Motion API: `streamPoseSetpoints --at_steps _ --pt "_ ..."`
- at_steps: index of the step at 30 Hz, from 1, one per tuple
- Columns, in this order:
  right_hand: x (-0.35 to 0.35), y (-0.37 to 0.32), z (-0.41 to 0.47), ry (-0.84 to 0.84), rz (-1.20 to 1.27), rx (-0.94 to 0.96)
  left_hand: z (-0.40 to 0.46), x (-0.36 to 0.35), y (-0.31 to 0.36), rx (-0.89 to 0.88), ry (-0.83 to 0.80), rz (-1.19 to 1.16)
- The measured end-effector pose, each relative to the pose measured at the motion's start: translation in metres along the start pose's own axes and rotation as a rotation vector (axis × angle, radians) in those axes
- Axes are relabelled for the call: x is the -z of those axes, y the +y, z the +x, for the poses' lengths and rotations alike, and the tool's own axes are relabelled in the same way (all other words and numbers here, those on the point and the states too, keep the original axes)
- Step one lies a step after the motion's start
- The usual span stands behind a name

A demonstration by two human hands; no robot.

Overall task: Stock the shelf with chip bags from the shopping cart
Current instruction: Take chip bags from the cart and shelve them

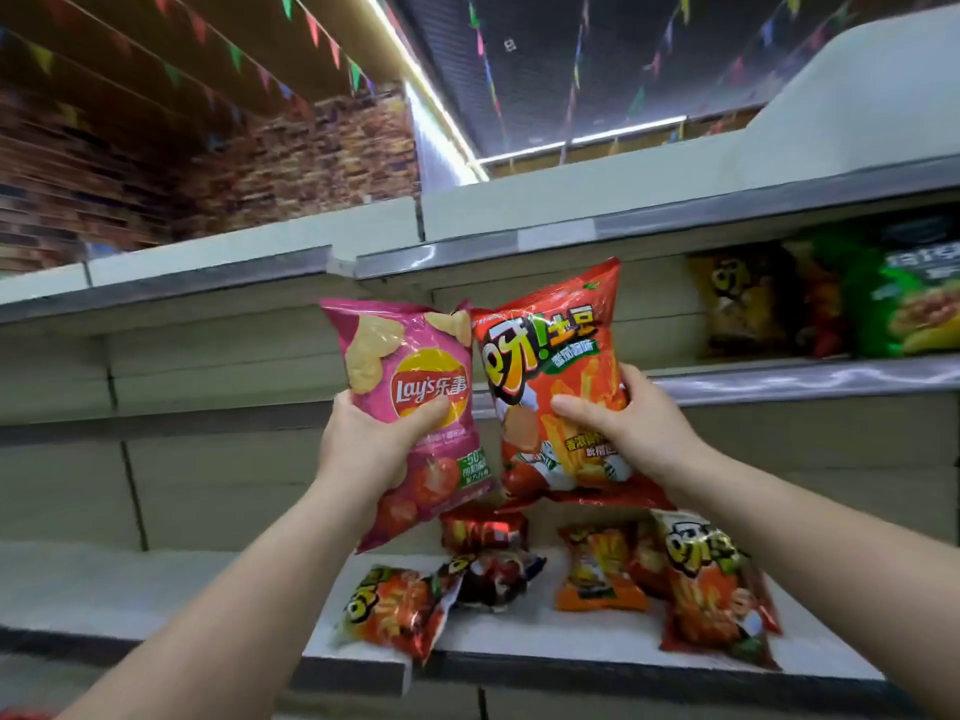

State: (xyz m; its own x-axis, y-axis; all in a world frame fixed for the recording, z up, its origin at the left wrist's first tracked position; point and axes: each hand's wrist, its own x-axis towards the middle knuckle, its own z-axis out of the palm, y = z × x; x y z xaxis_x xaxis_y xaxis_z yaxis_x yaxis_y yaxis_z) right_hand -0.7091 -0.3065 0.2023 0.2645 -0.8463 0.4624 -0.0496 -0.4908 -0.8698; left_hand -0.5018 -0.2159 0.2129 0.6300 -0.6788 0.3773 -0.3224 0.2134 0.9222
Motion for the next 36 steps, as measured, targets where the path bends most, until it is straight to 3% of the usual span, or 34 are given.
streamPoseSetpoints --at_steps 7,18,27,32,36 --pt "0.09 -0.006 -0.028 0.121 -0.037 -0.106 -0.018 -0.08 0.021 -0.003 -0.256 -0.064" --pt "0.238 0.006 -0.031 0.217 0.123 -0.193 -0.047 -0.226 0.054 0.013 -0.387 -0.124" --pt "0.328 0.018 0.007 0.001 0.204 -0.265 -0.031 -0.323 0.082 0.042 -0.252 -0.147" --pt "0.344 0.021 0.036 -0.13 0.173 -0.261 -0.003 -0.357 0.095 0.082 -0.339 -0.119" --pt "0.341 0.019 0.058 -0.143 0.134 -0.307 0.032 -0.386 0.092 0.099 -0.393 -0.147"
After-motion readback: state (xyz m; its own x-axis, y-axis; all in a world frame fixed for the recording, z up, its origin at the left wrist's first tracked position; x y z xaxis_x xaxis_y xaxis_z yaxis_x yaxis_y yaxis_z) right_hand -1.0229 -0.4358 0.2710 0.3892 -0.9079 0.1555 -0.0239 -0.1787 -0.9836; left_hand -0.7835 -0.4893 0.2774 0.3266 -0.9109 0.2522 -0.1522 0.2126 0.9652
